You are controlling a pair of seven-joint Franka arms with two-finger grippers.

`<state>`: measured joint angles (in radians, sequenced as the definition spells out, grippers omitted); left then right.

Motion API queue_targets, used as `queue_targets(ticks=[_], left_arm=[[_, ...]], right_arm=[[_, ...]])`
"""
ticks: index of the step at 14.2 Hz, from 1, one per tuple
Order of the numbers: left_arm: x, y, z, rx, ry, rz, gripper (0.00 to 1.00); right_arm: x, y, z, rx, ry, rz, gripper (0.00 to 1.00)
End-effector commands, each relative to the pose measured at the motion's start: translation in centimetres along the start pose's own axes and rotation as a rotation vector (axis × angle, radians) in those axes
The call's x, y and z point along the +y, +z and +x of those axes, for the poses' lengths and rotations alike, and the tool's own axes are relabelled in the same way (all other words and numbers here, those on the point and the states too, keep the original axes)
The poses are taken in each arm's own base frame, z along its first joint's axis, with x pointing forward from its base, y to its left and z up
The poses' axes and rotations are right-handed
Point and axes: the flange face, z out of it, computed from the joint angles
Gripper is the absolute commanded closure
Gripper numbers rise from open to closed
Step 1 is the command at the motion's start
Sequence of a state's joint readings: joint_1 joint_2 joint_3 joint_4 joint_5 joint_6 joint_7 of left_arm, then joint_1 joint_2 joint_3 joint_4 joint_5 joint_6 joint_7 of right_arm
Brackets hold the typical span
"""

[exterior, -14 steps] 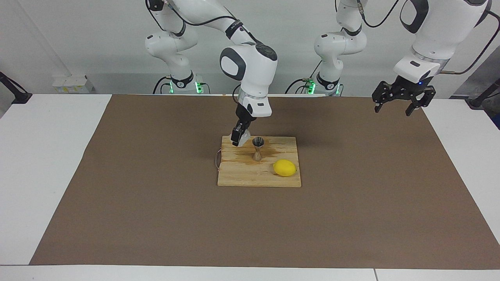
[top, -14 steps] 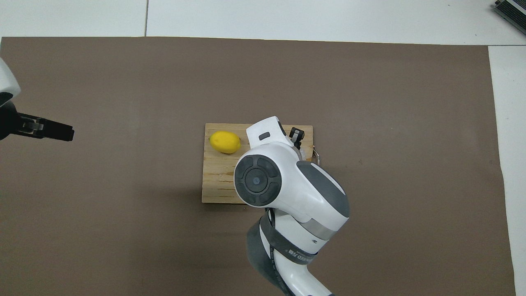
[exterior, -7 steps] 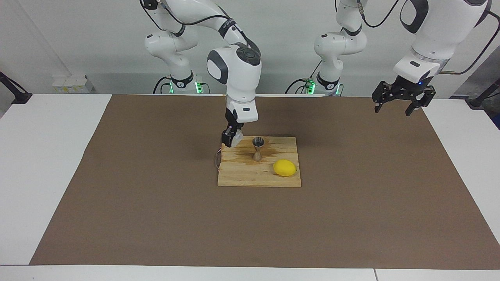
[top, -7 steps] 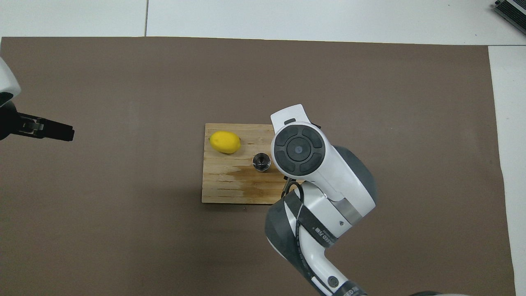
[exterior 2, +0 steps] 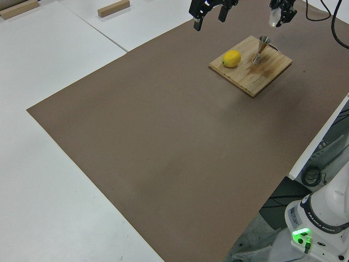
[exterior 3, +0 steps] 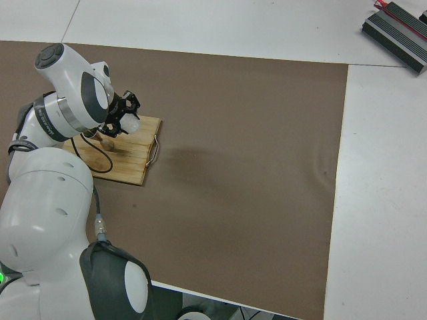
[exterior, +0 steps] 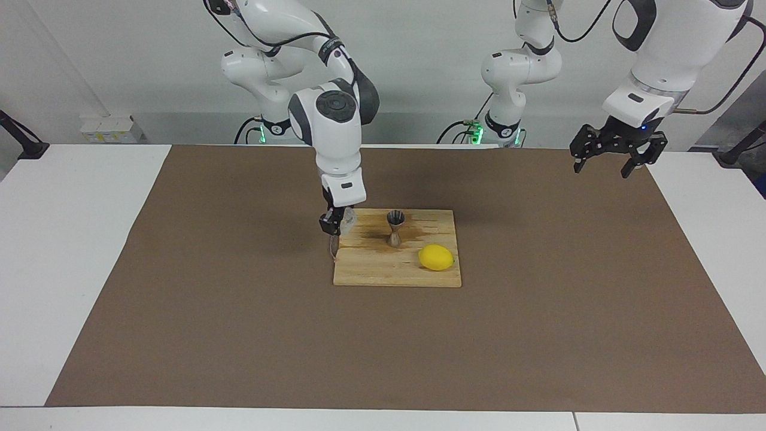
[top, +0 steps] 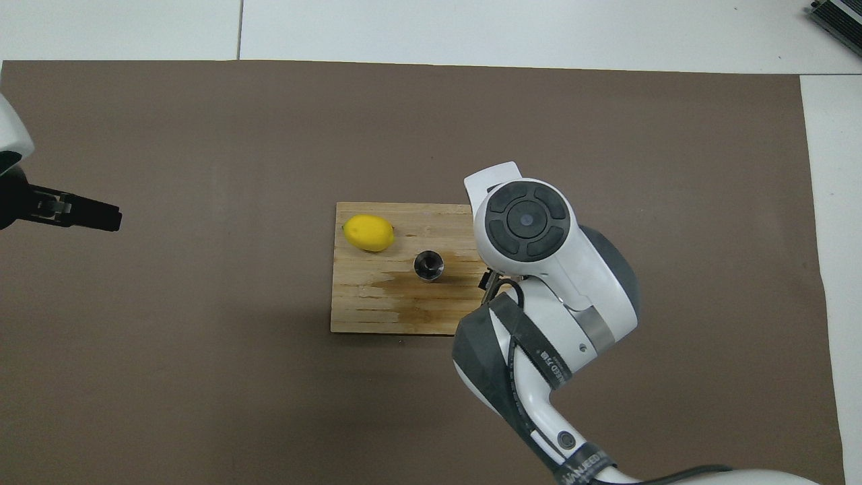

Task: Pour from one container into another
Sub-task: 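Turn the clear cup upright and carry it back off the board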

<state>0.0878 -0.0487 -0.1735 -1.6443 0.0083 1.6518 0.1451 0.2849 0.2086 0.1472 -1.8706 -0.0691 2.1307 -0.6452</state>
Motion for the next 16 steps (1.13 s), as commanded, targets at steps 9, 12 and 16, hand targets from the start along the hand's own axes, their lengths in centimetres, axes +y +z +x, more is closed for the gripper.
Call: queue_targets(ticks=[9,12,16], left_arm=[[-0.1,0.0,0.1,0.007,0.008,-0.011,0.0],[-0.1,0.1,0.1,0.005,0.006,-0.011,0.0],[0.1,0.1,0.2,0.005,0.009,-0.011,0.0]], right_arm=[[4.1,5.2,-11.1,0.108,-0.187,0.121,0.68],[4.8,6.2,-13.7,0.111,-0.225,0.121,0.67],[5.4,7.7,-15.8,0.125,-0.285,0.095,0.67]])
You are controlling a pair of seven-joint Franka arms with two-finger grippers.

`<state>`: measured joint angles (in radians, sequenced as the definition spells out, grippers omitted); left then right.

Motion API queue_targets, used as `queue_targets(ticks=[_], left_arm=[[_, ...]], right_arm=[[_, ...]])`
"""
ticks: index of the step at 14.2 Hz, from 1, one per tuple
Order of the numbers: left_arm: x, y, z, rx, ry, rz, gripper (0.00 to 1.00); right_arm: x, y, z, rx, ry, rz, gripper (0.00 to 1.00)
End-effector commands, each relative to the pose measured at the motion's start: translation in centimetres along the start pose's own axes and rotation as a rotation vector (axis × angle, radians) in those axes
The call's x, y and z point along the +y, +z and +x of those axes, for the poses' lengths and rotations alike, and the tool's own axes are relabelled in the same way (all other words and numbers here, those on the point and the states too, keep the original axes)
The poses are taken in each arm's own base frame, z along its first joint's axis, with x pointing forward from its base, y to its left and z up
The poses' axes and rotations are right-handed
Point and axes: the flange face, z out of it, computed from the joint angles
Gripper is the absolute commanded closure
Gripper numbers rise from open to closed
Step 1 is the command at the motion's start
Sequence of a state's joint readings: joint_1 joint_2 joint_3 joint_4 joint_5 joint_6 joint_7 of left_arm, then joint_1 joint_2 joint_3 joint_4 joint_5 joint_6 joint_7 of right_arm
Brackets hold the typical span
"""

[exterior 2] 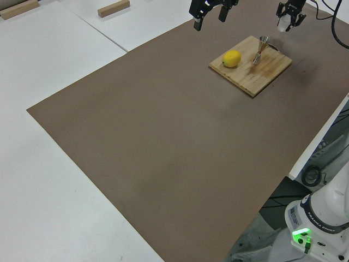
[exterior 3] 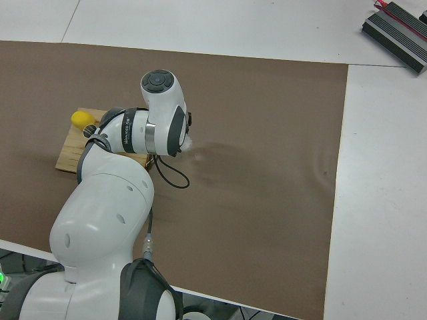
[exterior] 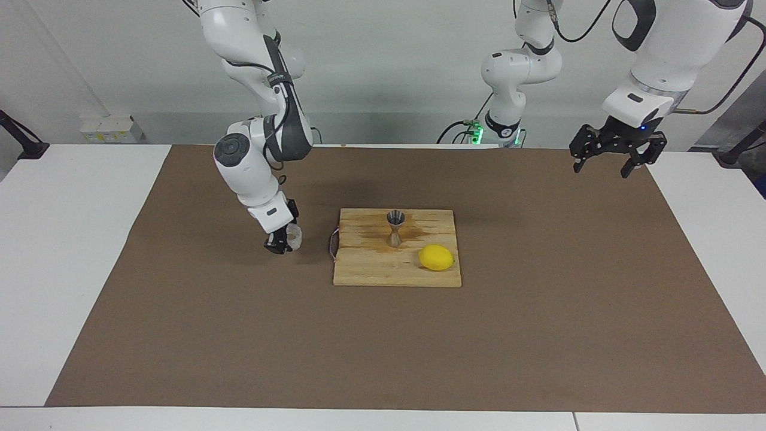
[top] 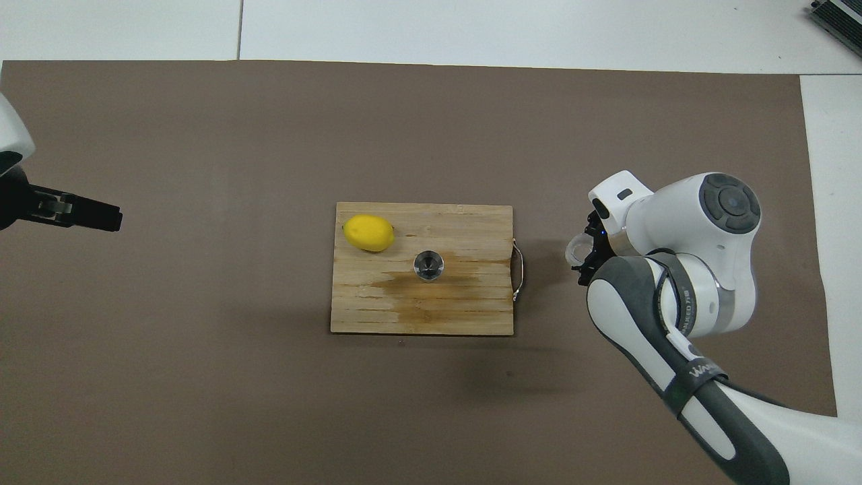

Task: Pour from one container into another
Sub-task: 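Lower the clear cup onto the table and open the right gripper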

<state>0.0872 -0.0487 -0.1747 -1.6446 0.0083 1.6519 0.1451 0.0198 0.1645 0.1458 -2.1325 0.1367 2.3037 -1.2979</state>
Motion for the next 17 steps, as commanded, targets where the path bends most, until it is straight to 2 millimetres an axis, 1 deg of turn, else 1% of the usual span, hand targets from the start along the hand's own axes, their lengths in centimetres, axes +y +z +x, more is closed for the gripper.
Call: queue_targets(ticks=[1,4,5,8,10,13,14,16,17], left_arm=[[0.0,0.1,0.1,0.006,0.007,-0.011,0.0],[0.0,0.1,0.2,0.007,0.007,-0.011,0.0],[0.1,0.1,0.1,0.006,0.009,-0.011,0.0],[0.1,0.1,0.2,0.007,0.007,-0.011,0.0],[0.0,0.1,0.1,0.006,0.007,-0.011,0.0],[-0.1,0.1,0.1,0.007,0.006,-0.011,0.0],[-0.2,0.0,0.1,0.009,0.004,-0.01,0.0],[-0.4,-0.3,0.0,0.015,0.003,-0.01,0.0],[-0.3,-0.3,0.0,0.013,0.004,-0.012,0.0]], right_arm=[[-0.9,0.3,-1.9,0.023,-0.04,-0.019,0.67],[-0.5,1.1,-4.0,0.023,-0.082,-0.034,0.67],[-0.5,1.3,-4.2,0.022,-0.09,-0.032,0.66],[-1.2,3.1,-4.6,0.021,-0.098,-0.057,0.64],[-1.3,3.3,-4.4,0.021,-0.102,-0.055,0.6],[-1.4,3.3,-4.1,0.021,-0.102,-0.055,0.48],[-1.4,3.3,-4.1,0.021,-0.102,-0.055,0.31],[-1.4,3.3,-4.1,0.021,-0.105,-0.054,0.14],[-1.4,3.3,-4.1,0.021,-0.106,-0.052,0.01]])
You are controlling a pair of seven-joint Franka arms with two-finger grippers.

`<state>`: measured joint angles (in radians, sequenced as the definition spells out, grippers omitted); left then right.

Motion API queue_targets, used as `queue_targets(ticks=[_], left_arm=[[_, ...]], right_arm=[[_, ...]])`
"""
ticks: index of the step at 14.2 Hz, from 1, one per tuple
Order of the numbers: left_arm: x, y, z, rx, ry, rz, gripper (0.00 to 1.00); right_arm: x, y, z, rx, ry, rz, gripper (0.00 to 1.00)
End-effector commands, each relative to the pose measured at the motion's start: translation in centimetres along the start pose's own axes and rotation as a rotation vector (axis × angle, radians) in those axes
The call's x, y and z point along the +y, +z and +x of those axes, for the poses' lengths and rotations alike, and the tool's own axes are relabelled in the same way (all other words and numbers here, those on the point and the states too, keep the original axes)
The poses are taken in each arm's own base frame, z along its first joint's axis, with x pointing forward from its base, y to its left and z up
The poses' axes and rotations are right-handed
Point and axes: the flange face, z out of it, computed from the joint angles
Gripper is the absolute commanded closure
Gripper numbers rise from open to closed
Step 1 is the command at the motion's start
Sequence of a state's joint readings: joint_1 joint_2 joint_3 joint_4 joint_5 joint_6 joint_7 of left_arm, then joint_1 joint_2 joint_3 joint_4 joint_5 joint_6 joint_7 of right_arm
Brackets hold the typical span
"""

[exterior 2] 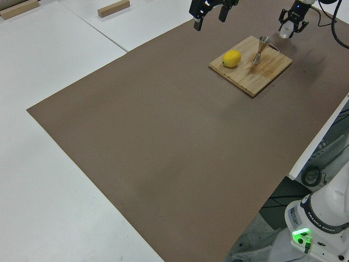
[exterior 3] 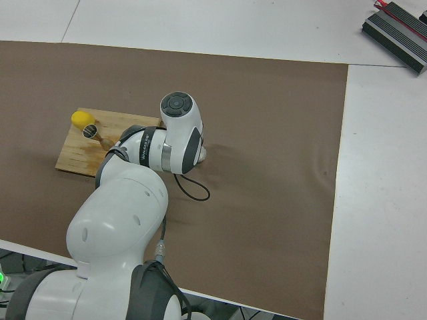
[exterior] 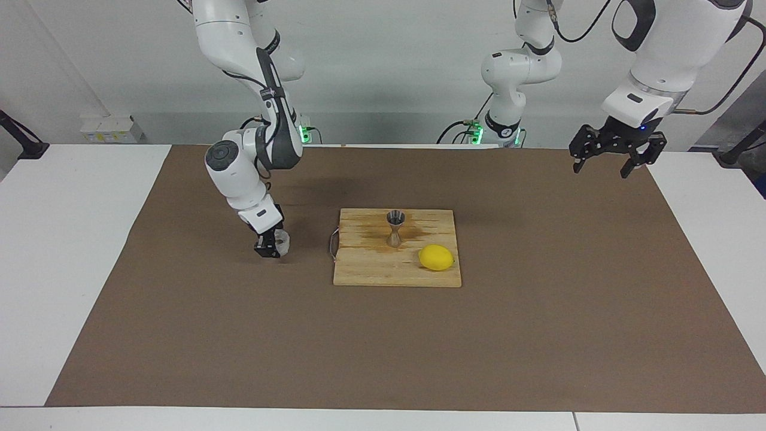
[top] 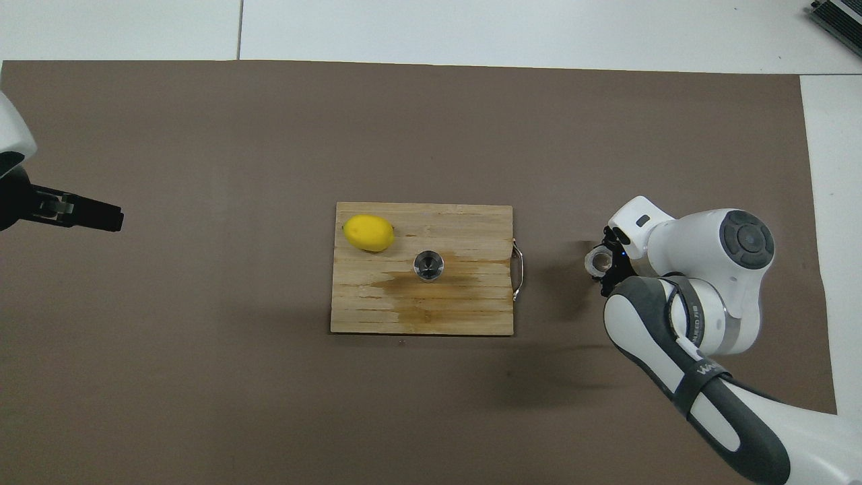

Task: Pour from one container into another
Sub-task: 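Lower the clear cup onto the table and open the right gripper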

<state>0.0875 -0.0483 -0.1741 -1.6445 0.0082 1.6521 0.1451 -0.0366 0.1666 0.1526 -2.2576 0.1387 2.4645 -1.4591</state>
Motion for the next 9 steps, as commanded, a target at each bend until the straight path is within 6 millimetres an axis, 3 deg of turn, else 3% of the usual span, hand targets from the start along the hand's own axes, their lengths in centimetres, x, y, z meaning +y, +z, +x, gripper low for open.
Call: queue_targets(ticks=[1,4,9], left_arm=[[0.0,-0.2,0.1,0.012,0.008,-0.014,0.0],[0.4,-0.1,0.1,0.006,0.012,-0.015,0.0],[0.5,-0.1,0.2,0.011,0.017,-0.015,0.0]], right_arm=[[-0.3,-0.2,-0.1,0.023,-0.009,-0.009,0.0],[0.2,-1.3,-0.1,0.025,-0.007,-0.004,0.0],[1.1,-6.0,1.4,0.035,0.083,-0.002,0.0]])
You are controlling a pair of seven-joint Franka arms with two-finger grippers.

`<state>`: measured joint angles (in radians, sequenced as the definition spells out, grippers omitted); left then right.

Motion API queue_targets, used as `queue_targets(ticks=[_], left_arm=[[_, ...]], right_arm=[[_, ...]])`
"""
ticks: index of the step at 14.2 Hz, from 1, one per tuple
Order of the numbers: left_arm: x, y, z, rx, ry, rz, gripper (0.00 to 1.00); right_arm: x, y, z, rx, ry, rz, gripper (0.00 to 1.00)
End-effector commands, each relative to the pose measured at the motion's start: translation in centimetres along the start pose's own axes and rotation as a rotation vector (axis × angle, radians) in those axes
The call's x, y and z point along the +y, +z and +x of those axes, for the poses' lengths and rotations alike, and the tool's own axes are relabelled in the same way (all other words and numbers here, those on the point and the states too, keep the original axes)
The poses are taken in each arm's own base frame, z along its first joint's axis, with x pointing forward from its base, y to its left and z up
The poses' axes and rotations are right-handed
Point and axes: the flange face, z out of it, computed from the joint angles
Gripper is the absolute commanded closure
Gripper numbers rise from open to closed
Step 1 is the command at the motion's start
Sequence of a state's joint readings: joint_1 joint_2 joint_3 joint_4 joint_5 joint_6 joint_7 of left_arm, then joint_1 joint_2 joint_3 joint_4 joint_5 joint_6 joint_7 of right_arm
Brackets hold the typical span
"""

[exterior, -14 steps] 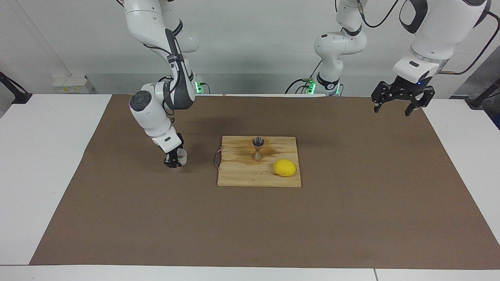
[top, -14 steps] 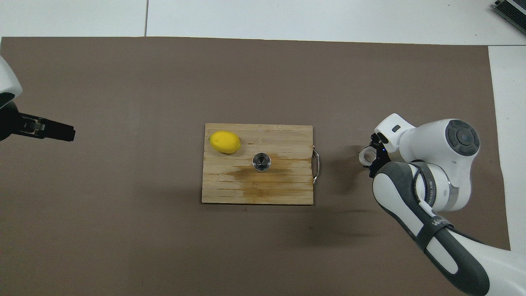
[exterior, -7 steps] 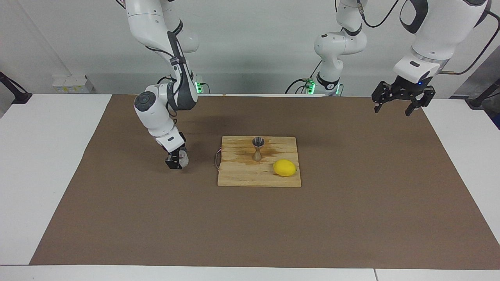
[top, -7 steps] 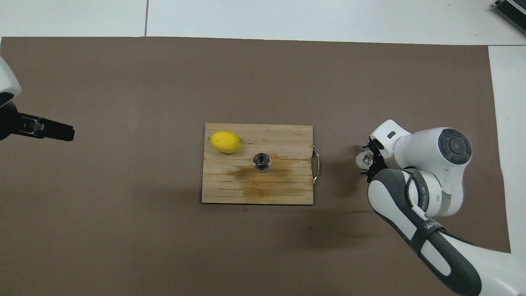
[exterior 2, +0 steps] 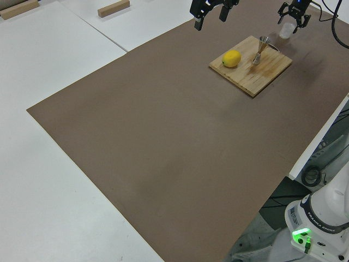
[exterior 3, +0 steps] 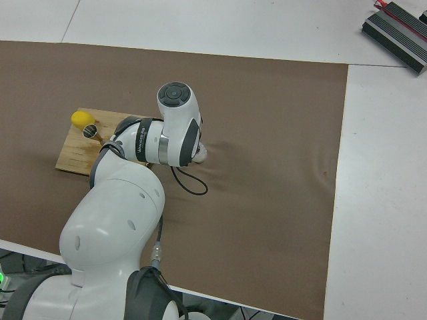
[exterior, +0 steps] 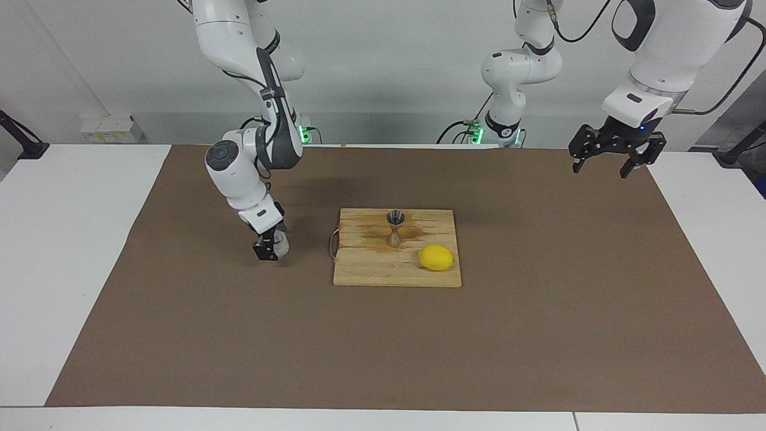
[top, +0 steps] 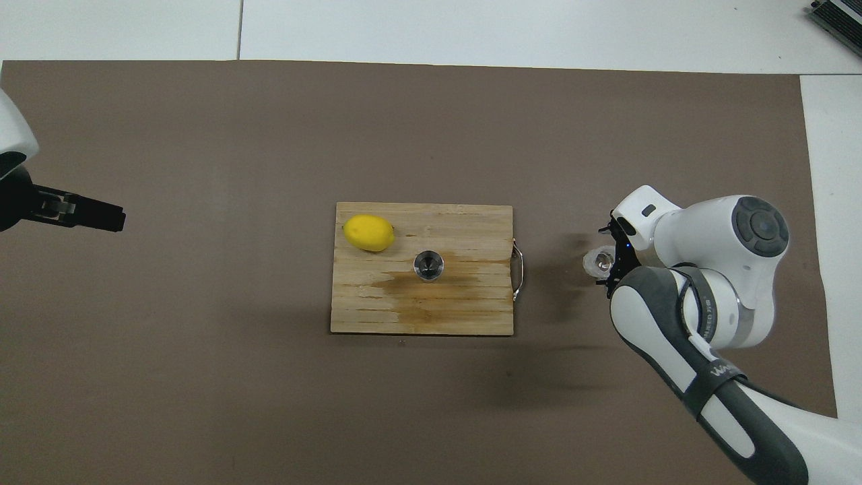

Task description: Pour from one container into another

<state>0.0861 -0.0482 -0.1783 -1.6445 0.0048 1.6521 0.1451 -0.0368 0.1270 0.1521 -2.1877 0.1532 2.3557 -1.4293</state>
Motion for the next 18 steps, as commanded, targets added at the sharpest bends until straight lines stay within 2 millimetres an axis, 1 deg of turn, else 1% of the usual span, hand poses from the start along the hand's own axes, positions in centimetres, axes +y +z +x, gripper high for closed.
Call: queue_targets(ticks=[1,3,5,6,7,8,9,13,15,16,18], left_arm=[[0.2,-0.2,0.1,0.01,0.012,-0.011,0.0],[0.2,-0.2,0.0,0.006,0.013,-0.011,0.0],[0.2,-0.2,0.0,0.007,0.013,-0.011,0.0],[0.1,-0.2,0.0,0.007,0.012,-0.011,0.0],[0.1,-0.1,0.0,0.006,0.012,-0.012,0.0],[0.2,-0.1,0.1,0.007,0.013,-0.011,0.0],[0.1,-0.2,0.1,0.01,0.01,-0.011,0.0],[0.0,0.0,0.1,0.009,0.009,-0.012,0.0],[-0.1,-0.2,0.1,0.012,0.009,-0.011,0.0],[0.0,-0.2,0.1,0.012,0.01,-0.011,0.0],[0.1,-0.2,0.1,0.012,0.012,-0.011,0.0]], right_arm=[[-0.3,-3.0,0.6,0.02,0.08,-0.011,0.0],[0.1,-5.9,1.0,0.028,0.101,-0.039,0.0],[1.0,-9.3,1.0,0.041,0.12,-0.09,0.0],[1.3,-10.7,1.2,0.041,0.141,-0.074,0.0],[1.6,-12.0,0.8,0.03,0.206,-0.053,0.0],[2.0,-13.2,-0.2,0.029,0.282,-0.043,0.0],[2.5,-14.4,-0.7,0.03,0.321,-0.05,0.0],[3.6,-18.6,-0.6,-0.024,0.443,-0.112,0.0],[3.6,-21.0,0.4,-0.088,0.515,-0.145,0.0],[3.7,-21.8,0.8,-0.105,0.577,-0.166,0.0],[3.8,-22.8,1.6,-0.084,0.725,-0.194,0.0]])
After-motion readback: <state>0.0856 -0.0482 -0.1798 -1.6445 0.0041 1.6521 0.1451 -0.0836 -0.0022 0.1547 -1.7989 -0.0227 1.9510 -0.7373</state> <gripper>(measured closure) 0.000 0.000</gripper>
